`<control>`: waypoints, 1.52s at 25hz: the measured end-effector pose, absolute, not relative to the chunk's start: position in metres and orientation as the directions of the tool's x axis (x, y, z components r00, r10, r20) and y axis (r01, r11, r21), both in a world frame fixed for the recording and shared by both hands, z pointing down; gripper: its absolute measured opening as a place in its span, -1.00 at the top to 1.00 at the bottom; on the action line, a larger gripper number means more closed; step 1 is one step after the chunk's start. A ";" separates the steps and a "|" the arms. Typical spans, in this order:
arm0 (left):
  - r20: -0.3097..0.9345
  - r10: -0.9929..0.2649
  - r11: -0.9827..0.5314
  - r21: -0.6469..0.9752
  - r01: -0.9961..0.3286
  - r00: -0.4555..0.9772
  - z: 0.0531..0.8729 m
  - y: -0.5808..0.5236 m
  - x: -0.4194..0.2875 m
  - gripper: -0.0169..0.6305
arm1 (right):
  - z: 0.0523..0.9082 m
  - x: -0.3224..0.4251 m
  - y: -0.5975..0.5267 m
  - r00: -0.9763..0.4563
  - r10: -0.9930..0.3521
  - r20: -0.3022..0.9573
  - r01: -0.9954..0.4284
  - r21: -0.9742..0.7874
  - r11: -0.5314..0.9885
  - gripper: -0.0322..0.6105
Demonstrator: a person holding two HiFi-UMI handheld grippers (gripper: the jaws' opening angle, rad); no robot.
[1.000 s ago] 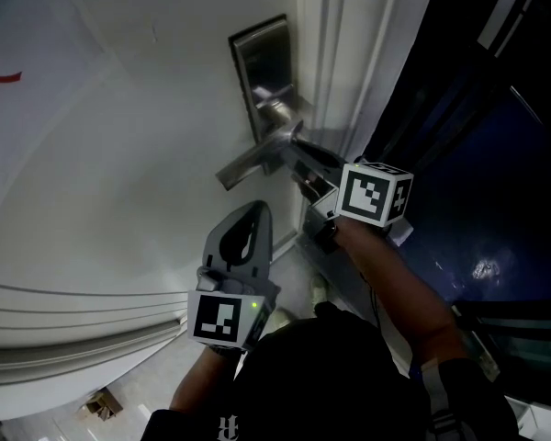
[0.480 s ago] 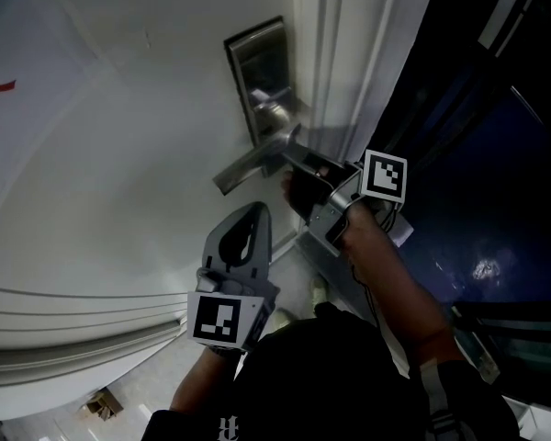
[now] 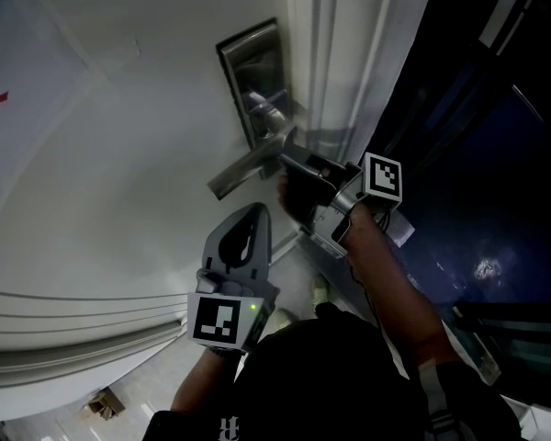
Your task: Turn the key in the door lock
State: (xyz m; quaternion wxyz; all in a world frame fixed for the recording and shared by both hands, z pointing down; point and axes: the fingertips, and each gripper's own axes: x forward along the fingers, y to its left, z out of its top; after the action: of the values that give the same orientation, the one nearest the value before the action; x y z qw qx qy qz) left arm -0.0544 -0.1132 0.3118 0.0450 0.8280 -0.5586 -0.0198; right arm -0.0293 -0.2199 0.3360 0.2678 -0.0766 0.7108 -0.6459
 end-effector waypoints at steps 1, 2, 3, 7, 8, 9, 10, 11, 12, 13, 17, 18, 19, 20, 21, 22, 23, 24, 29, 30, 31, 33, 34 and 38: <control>0.019 -0.927 -0.371 0.096 -0.924 0.374 0.312 -0.114 -0.054 0.92 | 0.335 -0.029 -0.220 -0.844 -0.453 -0.288 0.244 -0.957 0.155 0.82; 0.021 -0.927 -0.370 0.096 -0.924 0.374 0.312 -0.114 -0.054 0.92 | 0.335 -0.029 -0.219 -0.841 -0.453 -0.295 0.251 -0.955 0.157 0.82; 0.023 -0.928 -0.369 0.096 -0.924 0.373 0.313 -0.114 -0.053 0.92 | 0.334 -0.029 -0.219 -0.838 -0.452 -0.304 0.259 -0.953 0.161 0.82; 0.027 -0.926 -0.371 0.096 -0.923 0.375 0.314 -0.117 -0.052 0.92 | 0.334 -0.027 -0.218 -0.830 -0.448 -0.332 0.273 -0.942 0.193 0.82; 0.028 -0.926 -0.373 0.096 -0.923 0.377 0.315 -0.118 -0.051 0.92 | 0.335 -0.026 -0.217 -0.830 -0.447 -0.333 0.272 -0.942 0.197 0.82; 0.028 -0.925 -0.375 0.097 -0.922 0.379 0.315 -0.118 -0.050 0.92 | 0.335 -0.025 -0.216 -0.831 -0.446 -0.333 0.270 -0.942 0.200 0.82; 0.028 -0.924 -0.377 0.097 -0.921 0.381 0.315 -0.119 -0.049 0.92 | 0.336 -0.024 -0.214 -0.832 -0.446 -0.331 0.266 -0.942 0.203 0.82; 0.029 -0.923 -0.379 0.098 -0.920 0.383 0.316 -0.119 -0.048 0.92 | 0.337 -0.021 -0.212 -0.832 -0.446 -0.329 0.262 -0.943 0.207 0.82; 0.031 -0.922 -0.381 0.100 -0.919 0.385 0.316 -0.119 -0.047 0.92 | 0.338 -0.019 -0.211 -0.833 -0.446 -0.327 0.256 -0.943 0.214 0.82; 0.032 -0.922 -0.382 0.101 -0.919 0.387 0.317 -0.119 -0.046 0.92 | 0.339 -0.016 -0.209 -0.834 -0.446 -0.324 0.245 -0.943 0.226 0.82; 0.028 -0.919 -0.388 0.103 -0.916 0.393 0.316 -0.121 -0.044 0.92 | 0.344 -0.007 -0.202 -0.857 -0.450 -0.252 0.107 -0.940 0.323 0.83; 0.027 -0.919 -0.390 0.103 -0.915 0.394 0.316 -0.121 -0.044 0.92 | 0.346 -0.005 -0.201 -0.863 -0.455 -0.221 0.051 -0.933 0.356 0.83; 0.027 -0.918 -0.391 0.104 -0.915 0.396 0.316 -0.121 -0.043 0.92 | 0.348 -0.002 -0.199 -0.868 -0.458 -0.193 -0.001 -0.921 0.390 0.83; 0.027 -0.918 -0.392 0.105 -0.914 0.396 0.316 -0.122 -0.043 0.92 | 0.348 0.000 -0.197 -0.872 -0.459 -0.172 -0.046 -0.904 0.425 0.83; 0.027 -0.917 -0.392 0.105 -0.914 0.397 0.316 -0.122 -0.043 0.92 | 0.348 0.001 -0.195 -0.876 -0.456 -0.154 -0.085 -0.883 0.462 0.83; 0.027 -0.917 -0.393 0.105 -0.914 0.397 0.316 -0.122 -0.042 0.92 | 0.347 0.002 -0.193 -0.881 -0.454 -0.136 -0.125 -0.857 0.500 0.83; 0.027 -0.917 -0.393 0.104 -0.914 0.397 0.316 -0.123 -0.042 0.92 | 0.346 0.002 -0.192 -0.884 -0.453 -0.111 -0.171 -0.826 0.537 0.83; 0.026 -0.917 -0.394 0.103 -0.914 0.398 0.316 -0.124 -0.042 0.92 | 0.347 0.003 -0.190 -0.886 -0.457 -0.076 -0.228 -0.788 0.572 0.83; 0.026 -0.916 -0.395 0.103 -0.913 0.400 0.316 -0.128 -0.040 0.92 | 0.344 0.007 -0.181 -0.846 -0.525 0.089 -0.510 -0.419 0.751 0.83; 0.025 -0.916 -0.395 0.104 -0.913 0.399 0.316 -0.129 -0.040 0.92 | 0.342 0.008 -0.180 -0.835 -0.540 0.101 -0.539 -0.346 0.768 0.83; 0.025 -0.917 -0.395 0.104 -0.913 0.399 0.316 -0.130 -0.040 0.92 | 0.341 0.009 -0.178 -0.826 -0.553 0.107 -0.558 -0.289 0.778 0.84; 0.024 -0.918 -0.392 0.104 -0.914 0.397 0.316 -0.131 -0.039 0.92 | 0.341 0.010 -0.177 -0.814 -0.571 0.109 -0.580 -0.227 0.783 0.84; 0.023 -0.919 -0.390 0.103 -0.915 0.394 0.316 -0.132 -0.039 0.92 | 0.341 0.011 -0.177 -0.809 -0.578 0.108 -0.586 -0.214 0.781 0.84; 0.022 -0.924 -0.377 0.102 -0.920 0.381 0.318 -0.135 -0.038 0.92 | 0.339 0.010 -0.179 -0.801 -0.591 0.097 -0.597 -0.190 0.779 0.85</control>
State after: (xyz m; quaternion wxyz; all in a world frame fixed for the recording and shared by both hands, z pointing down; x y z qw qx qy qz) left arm -0.0382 -0.1348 0.3176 0.0487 0.8296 -0.5559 -0.0194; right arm 0.0101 -0.1786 0.3395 -0.0162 -0.3149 0.9430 -0.1060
